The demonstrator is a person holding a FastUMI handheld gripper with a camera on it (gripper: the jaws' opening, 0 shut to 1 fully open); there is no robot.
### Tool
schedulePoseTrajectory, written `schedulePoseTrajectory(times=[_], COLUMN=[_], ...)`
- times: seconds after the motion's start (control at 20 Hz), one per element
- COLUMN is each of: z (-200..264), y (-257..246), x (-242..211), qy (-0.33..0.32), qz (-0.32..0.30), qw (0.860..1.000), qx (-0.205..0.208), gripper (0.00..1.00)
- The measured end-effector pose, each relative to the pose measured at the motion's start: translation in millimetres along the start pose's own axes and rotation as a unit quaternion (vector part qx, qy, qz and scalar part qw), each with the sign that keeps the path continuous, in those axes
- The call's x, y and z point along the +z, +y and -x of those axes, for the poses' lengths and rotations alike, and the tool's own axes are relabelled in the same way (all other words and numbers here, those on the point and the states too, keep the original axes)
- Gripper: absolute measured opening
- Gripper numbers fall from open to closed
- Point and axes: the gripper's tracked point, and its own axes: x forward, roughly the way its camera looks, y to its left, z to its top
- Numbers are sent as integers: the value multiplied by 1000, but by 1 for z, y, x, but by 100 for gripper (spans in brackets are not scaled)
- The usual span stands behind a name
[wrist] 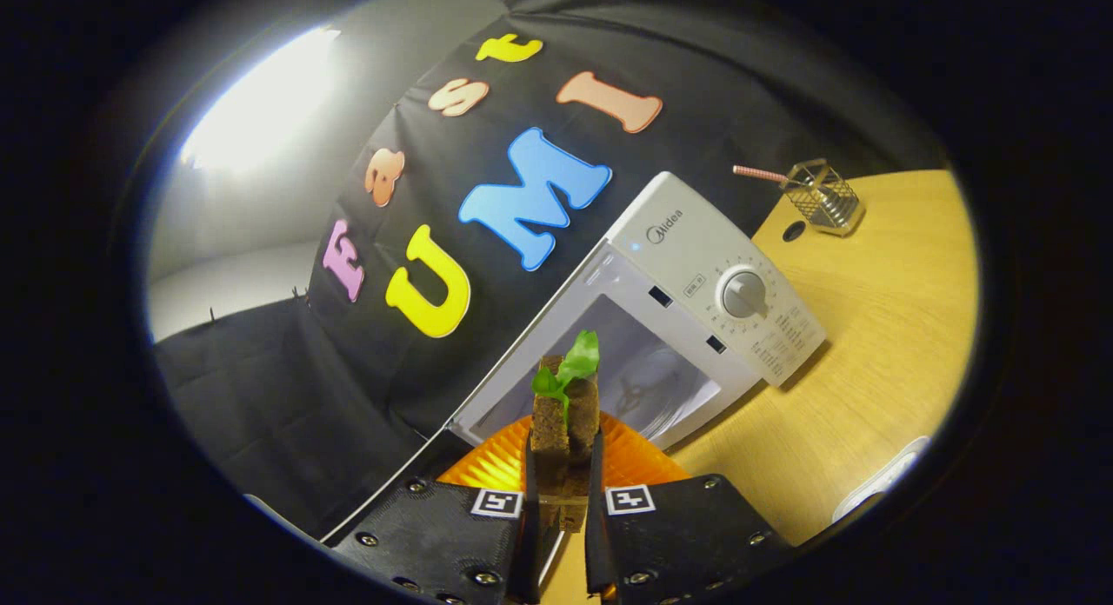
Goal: Open the microwave, put the food inside, and close the microwave door.
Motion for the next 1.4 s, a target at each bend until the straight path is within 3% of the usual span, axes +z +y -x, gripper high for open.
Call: schedulePoseTrajectory(times=[0.65,1.1,1.4], z=[-88,-141,-172], y=[-14,-37,-57], x=[-33,-44,-42], qy=[-46,-81,-99], qz=[-165,-212,-210], qw=[983,968,962], qx=[-60,-108,-144], gripper=[20,20,20])
